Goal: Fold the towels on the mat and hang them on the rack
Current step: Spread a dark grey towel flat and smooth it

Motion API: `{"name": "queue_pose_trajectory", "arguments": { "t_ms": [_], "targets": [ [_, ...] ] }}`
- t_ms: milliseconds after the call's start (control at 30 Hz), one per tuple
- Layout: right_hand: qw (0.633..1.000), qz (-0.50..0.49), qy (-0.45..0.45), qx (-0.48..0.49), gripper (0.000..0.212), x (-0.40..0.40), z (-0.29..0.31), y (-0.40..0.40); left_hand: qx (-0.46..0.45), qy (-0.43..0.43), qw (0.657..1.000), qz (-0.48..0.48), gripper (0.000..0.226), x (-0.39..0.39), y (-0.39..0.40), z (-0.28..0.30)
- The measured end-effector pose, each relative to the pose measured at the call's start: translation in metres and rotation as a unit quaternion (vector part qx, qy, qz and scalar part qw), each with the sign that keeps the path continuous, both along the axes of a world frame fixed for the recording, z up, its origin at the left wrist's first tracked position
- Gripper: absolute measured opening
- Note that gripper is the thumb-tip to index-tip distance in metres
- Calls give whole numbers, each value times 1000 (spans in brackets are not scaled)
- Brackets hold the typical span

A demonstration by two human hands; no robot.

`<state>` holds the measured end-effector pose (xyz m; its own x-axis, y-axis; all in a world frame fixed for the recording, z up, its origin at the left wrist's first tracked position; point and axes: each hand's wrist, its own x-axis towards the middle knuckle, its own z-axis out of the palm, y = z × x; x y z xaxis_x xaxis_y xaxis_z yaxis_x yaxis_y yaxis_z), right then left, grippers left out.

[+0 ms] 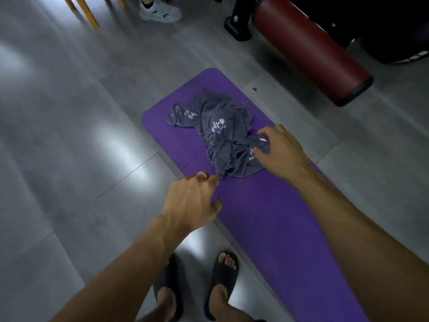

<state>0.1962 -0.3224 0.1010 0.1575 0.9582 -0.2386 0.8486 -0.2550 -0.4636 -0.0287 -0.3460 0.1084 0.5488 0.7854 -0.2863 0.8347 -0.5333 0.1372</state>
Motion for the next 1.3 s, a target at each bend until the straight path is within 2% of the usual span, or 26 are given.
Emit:
{"name": "queue_pose_trajectory", "arguments": {
  "t_ms": [333,433,500,600,667,733,800,833,900,933,967,1033,1067,1133,1200,1233,1300],
  "targets": [
    [996,-42,-65,-32,43,46,-280,95,-26,8,989,-143,44,33,139,-295],
    [996,-75,-49,-26,32,50,-361,105,-21,9,976,-215,49,48,177,-368],
    [991,-117,-43,-41,36,52,-413,108,-10,-19,959,-284,54,58,199,-406],
    [974,-191,-46,-112,68,47,-473,111,36,-59,910,-409,62,74,226,-449],
    [964,-215,-70,-144,62,44,-502,109,48,-51,881,-467,67,81,240,-469],
    [966,-208,-58,-143,41,45,-511,106,35,-46,865,-498,62,86,248,-476],
    [964,-254,43,-68,21,56,-509,99,14,-68,864,-499,37,89,250,-472],
    [941,-312,129,-17,12,63,-501,95,6,-87,871,-484,23,91,249,-469],
    [851,-432,284,90,16,77,-479,89,-32,-117,900,-418,25,94,241,-459],
    [812,-468,325,125,18,84,-465,84,-41,-126,917,-377,28,97,236,-453],
    [795,-483,337,145,19,88,-449,79,-36,-128,929,-345,28,99,231,-448],
    [804,-466,335,156,13,94,-415,67,-38,-148,942,-298,26,107,224,-436],
    [821,-443,323,158,9,97,-395,60,-55,-161,941,-293,30,113,221,-428],
    [864,-392,270,165,7,102,-355,49,-99,-143,940,-293,65,132,215,-412],
    [885,-356,243,174,7,106,-319,37,-104,-120,944,-288,94,156,200,-403],
    [887,-347,246,179,7,108,-301,28,-86,-129,948,-278,95,167,188,-402],
    [899,-330,226,176,10,113,-269,2,-28,-189,956,-225,80,188,168,-402]
  ]
}}
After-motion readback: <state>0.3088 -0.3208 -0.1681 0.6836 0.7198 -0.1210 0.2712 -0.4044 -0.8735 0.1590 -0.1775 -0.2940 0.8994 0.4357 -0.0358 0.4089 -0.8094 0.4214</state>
